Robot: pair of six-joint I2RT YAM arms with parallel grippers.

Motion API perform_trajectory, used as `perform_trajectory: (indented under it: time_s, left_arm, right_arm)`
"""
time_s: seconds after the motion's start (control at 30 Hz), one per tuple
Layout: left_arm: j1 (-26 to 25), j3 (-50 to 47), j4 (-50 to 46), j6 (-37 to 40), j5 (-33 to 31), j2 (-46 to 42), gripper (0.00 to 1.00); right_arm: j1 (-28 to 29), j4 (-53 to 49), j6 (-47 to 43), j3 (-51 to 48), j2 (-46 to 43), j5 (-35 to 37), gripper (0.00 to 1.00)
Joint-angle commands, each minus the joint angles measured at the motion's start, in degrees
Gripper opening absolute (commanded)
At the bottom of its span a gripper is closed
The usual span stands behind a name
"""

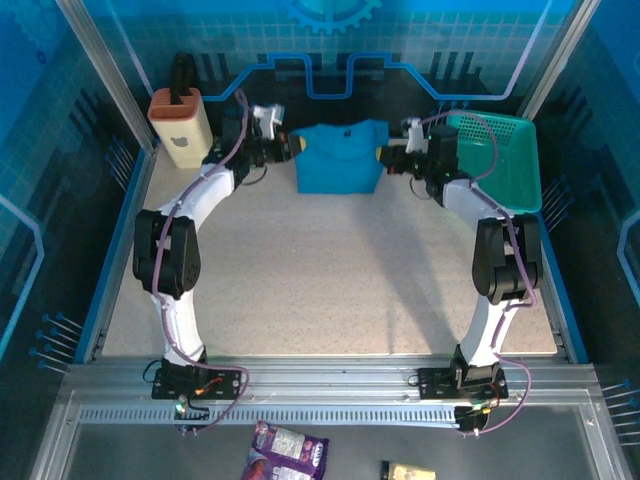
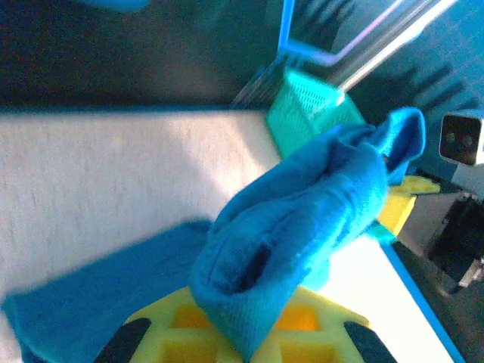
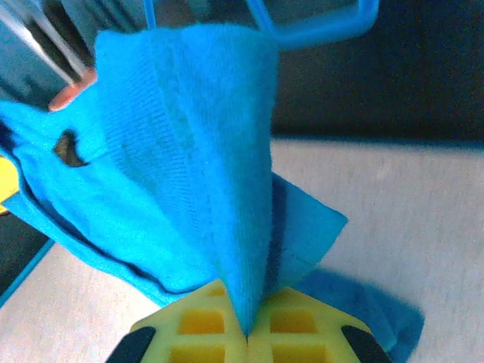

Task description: Fold the inside-out t-shirt

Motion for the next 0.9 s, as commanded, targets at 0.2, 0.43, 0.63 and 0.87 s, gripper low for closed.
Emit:
perform_trajectory:
  time_s: [0.2, 0.43, 0.63, 0.87]
  left_arm:
    - [-2.39, -22.75, 11.54, -1.65, 7.99, -17.35, 0.0]
    - [-6.24, -33.16, 8.02, -0.82, 6.94, -23.64, 0.0]
    - [-8.05, -36.71, -0.34, 1.72, 5.62, -28.21, 0.0]
    - [-8.11, -31.12, -8.41, 2.15, -5.11, -23.76, 0.0]
  right_arm:
    - [2.54, 1.11, -2.15, -21.83, -20.11, -3.14, 0.0]
    - [6.11, -7.2, -3.43, -31.19, -27.82, -0.51, 0.0]
    - [7.46, -10.92, -1.5, -35.77, -33.19, 1.47, 0.0]
    - [6.92, -15.18, 0.21, -31.56, -26.94, 5.04, 0.0]
